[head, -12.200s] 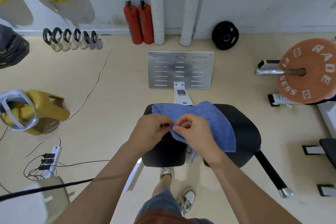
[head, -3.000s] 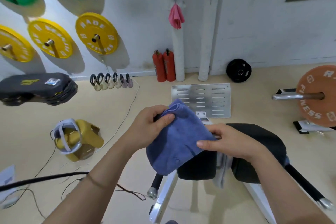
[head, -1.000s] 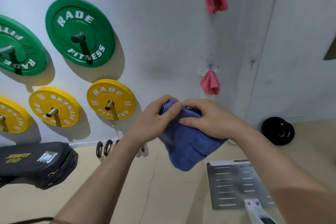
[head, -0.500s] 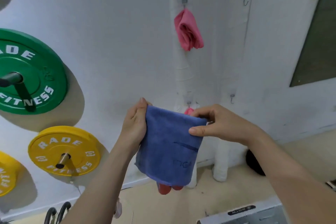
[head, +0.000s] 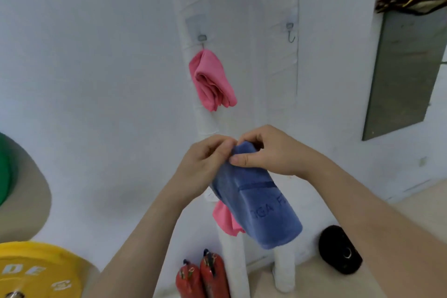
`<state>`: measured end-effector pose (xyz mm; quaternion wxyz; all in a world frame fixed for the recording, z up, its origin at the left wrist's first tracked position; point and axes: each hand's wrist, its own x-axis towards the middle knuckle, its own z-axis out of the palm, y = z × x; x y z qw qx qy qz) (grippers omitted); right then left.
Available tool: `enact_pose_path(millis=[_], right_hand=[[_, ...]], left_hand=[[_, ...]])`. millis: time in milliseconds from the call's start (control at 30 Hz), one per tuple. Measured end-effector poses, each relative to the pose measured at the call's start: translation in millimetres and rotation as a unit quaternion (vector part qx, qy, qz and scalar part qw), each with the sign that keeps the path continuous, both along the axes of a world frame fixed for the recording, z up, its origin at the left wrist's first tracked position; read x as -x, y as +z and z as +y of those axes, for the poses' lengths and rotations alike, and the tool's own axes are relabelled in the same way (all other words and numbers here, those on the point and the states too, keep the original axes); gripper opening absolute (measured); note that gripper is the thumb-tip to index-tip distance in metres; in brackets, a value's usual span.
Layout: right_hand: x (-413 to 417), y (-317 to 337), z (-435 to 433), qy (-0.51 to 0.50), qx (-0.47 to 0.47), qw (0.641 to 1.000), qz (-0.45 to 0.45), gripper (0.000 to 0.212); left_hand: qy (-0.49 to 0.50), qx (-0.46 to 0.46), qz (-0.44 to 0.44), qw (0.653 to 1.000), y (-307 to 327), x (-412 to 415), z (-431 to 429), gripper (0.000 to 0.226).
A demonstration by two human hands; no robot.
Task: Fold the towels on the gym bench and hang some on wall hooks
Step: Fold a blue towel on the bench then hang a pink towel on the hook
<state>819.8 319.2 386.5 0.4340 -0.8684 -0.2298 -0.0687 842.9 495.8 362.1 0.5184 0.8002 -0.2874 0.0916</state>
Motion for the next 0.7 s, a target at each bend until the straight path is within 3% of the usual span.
enact_pose_path(millis=[67, 167, 267, 467, 567, 700], right_hand=[[-17.4, 10.1, -15.1, 0.022, -0.005, 1.0, 0.021, 0.019], [-42.1, 32.0, -35.4, 0.053, 0.057, 0.996, 0.04, 0.012], [-67.2, 60.8, -47.2, 0.062, 0.102, 0.992, 0.029, 0.013], [-110.3, 121.8, -47.7, 0.06, 0.033, 0.997, -0.038, 0.026], [-132.5, 151.9, -44.8, 0.081, -0.003, 0.995, -0.055, 0.011], [-162.9, 192.1, -38.1, 0.127, -0.046, 0.987, -0.088, 0.021]], left_hand=[[-0.04, -0.045, 0.006, 0.998, 15.2, -5.7, -18.1, 0.021], [-0.024, -0.084, 0.024, 0.996, 33.4, -27.6, -33.6, 0.023], [0.025, -0.056, 0.011, 0.998, 55.6, -46.1, -37.8, 0.022], [0.0, -0.023, 0.026, 0.999, 122.9, -78.8, -37.3, 0.043], [-0.022, 0.002, 0.006, 1.0, 156.5, -100.9, -33.0, 0.027], [-0.037, 0.078, -0.043, 0.995, 205.7, -134.8, -22.0, 0.013]])
